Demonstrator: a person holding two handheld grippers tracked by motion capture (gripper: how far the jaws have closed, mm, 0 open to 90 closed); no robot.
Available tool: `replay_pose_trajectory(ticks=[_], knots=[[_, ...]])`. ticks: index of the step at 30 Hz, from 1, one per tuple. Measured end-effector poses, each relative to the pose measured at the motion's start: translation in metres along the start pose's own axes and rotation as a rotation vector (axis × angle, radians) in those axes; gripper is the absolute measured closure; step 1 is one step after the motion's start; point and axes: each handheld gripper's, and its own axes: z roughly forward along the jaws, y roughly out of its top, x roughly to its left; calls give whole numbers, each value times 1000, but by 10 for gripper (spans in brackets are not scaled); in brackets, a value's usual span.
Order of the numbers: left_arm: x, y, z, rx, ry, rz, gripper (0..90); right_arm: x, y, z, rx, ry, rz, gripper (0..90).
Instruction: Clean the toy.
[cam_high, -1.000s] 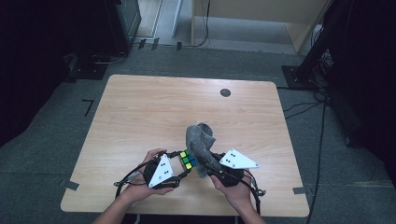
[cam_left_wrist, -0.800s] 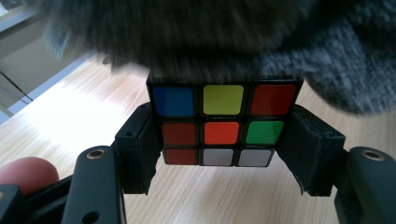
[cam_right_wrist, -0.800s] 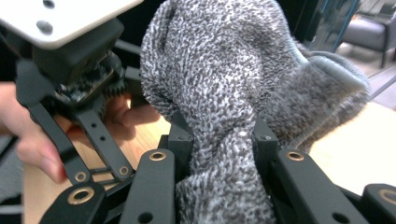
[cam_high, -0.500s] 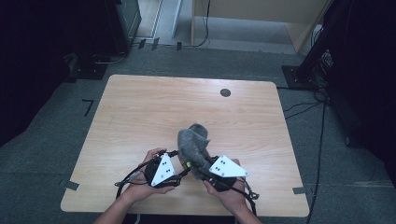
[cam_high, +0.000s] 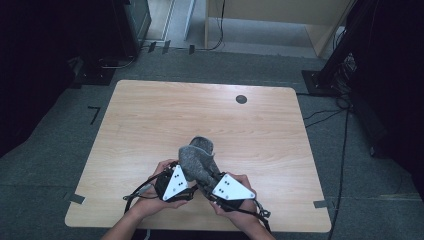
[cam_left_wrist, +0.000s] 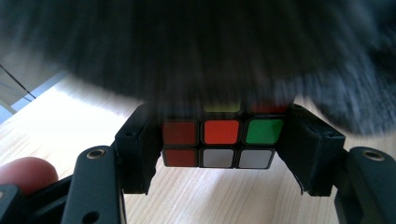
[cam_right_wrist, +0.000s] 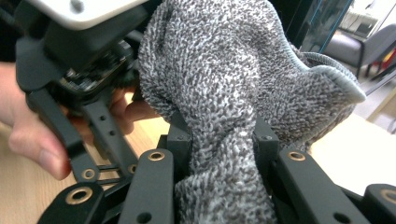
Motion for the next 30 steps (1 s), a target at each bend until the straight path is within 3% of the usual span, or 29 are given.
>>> replay_pose_trajectory(ticks=[2, 5, 7, 12, 14, 18, 19, 21, 24, 26, 28, 30], knots=[[1, 1, -1, -5, 5, -4, 346, -8, -1, -1, -13, 7, 40, 689], [2, 1, -2, -19, 4, -12, 346, -28, -6, -6, -7, -57, 124, 692], [3, 1, -2, -20, 3, -15, 346, -34, -8, -8, -12, -60, 169, 692], [1, 0, -2, -14, 2, -6, 346, -13, -3, -4, -37, 42, 84, 688], [1, 0, -3, -27, -3, -16, 346, -16, -3, -4, -38, 46, 94, 688], [4, 1, -5, -45, -4, -27, 346, -39, -9, -10, -36, -24, 223, 689], [4, 1, -5, -45, -5, -28, 346, -42, -10, -11, -37, -30, 235, 689], [3, 1, -4, -37, -5, -21, 346, -37, -9, -10, -41, -18, 220, 688], [1, 0, -3, -27, -7, -7, 346, -17, -2, -6, -49, 53, 132, 683], [1, 0, -4, -24, -6, -1, 346, -10, -1, -4, -42, 60, 101, 682], [2, 0, -4, -34, -6, -8, 346, -16, -2, -5, -43, 54, 128, 684], [2, 0, -5, -42, -7, -16, 346, -28, -5, -8, -34, 2, 175, 686]])
